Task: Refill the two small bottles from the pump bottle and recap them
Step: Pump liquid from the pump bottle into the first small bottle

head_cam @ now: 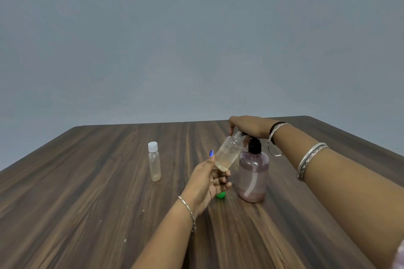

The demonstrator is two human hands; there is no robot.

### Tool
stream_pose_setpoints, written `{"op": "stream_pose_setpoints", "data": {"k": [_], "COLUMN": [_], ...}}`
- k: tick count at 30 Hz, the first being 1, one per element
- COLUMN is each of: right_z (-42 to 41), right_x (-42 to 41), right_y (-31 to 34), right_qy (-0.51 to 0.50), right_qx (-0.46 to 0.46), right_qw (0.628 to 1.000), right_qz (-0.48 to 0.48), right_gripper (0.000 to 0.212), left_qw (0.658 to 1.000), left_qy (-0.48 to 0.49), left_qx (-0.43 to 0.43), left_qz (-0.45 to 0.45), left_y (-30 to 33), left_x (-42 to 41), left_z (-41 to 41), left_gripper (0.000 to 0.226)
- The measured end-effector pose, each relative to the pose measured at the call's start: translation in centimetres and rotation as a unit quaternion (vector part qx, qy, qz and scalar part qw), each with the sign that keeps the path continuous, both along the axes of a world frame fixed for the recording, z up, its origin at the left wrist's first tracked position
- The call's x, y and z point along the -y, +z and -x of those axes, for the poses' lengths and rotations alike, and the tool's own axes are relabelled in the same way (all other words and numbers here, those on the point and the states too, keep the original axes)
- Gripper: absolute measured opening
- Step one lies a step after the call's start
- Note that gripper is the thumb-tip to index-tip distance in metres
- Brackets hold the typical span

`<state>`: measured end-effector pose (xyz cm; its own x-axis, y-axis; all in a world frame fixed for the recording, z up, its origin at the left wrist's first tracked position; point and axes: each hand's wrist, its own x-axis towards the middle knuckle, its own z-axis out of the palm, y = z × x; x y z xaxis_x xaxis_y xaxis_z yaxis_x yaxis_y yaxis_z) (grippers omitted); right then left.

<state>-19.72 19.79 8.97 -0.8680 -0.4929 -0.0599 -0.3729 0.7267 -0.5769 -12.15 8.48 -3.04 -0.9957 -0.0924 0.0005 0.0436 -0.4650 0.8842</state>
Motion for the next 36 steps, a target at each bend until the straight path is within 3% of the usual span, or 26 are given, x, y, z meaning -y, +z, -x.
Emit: {"op": "stream_pose_setpoints", "data": {"k": [16,31,36], "right_z": [0.0,-0.6,-0.8], "right_x": [0.0,-0.3,-0.1], "right_y": [0.2,-0.6,-0.1], "right_qy": [0.004,0.001,0.01], "right_qx": [-0.004,-0.032,-0.029], "right_qw": [1.0,0.999,1.0], "right_qz": [-0.004,-0.035,-0.006], "right_gripper": [0.017,0.022,0.023], "left_qw": [1.0,1.0,1.0], "left_qy": [0.001,-0.001,-0.004], "left_qx": [-0.002,0.006,0.008], "left_qz": [0.002,0.005,0.0], "left_y": [-0.1,-0.3,-0.4], "left_x": [0.0,-0.1,0.0], "left_z": [-0.1,-0.2,-0.3], "left_gripper": [0.039,0.039,0.038]}}
